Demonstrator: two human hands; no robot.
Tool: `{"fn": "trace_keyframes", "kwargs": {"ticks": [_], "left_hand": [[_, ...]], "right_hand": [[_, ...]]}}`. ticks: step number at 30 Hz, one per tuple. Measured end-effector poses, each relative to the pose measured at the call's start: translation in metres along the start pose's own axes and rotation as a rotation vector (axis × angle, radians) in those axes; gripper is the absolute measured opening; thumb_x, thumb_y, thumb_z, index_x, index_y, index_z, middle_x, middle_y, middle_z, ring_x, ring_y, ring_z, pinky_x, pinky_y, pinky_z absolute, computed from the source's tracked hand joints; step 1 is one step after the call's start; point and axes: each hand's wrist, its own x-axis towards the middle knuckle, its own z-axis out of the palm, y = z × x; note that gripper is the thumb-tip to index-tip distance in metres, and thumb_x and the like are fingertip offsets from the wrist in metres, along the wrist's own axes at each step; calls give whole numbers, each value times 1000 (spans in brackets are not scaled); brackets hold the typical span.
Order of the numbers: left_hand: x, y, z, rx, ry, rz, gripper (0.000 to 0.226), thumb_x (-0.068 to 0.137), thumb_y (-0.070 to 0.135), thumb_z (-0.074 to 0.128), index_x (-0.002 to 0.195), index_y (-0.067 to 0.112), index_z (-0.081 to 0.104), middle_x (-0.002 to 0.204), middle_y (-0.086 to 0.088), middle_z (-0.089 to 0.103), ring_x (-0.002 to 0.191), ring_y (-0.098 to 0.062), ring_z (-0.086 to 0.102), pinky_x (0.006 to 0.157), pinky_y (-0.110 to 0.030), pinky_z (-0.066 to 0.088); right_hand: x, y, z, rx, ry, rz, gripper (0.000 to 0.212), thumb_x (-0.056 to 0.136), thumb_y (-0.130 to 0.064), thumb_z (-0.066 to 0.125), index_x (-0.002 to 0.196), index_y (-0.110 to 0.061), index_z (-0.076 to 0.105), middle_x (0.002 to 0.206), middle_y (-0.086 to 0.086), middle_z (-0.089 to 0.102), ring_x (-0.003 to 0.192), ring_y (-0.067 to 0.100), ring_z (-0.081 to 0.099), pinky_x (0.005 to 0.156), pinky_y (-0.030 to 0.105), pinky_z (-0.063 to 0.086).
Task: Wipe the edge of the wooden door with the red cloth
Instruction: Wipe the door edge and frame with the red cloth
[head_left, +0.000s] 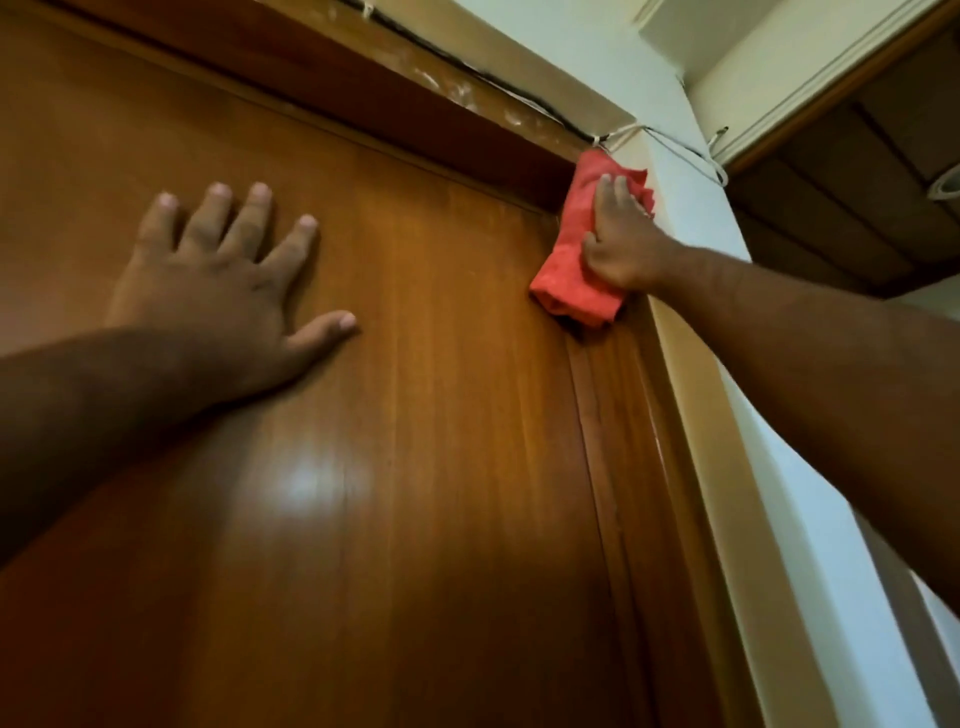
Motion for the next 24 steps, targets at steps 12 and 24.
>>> {"fn": "trace_keyframes", "kwargs": {"ticks": [12,24], "left_hand": [[-1,-1,8,-47,33,13,101,80,86,-5,161,27,3,170,-14,5,155,-34,4,123,-58,9],[-4,1,2,-53,-10,-4,101,78,84,-8,161,27,-1,170,-12,1,156,-32,1,124,-55,6]], "right_hand": [[48,-73,5,100,295,-126,82,94,-60,35,156,-12,8,165,12,10,151,29,10,120,48,13],[26,-161,2,42,432,-374,85,85,-5,60,155,-18,14,161,7,22,147,27,20,117,36,18]]}}
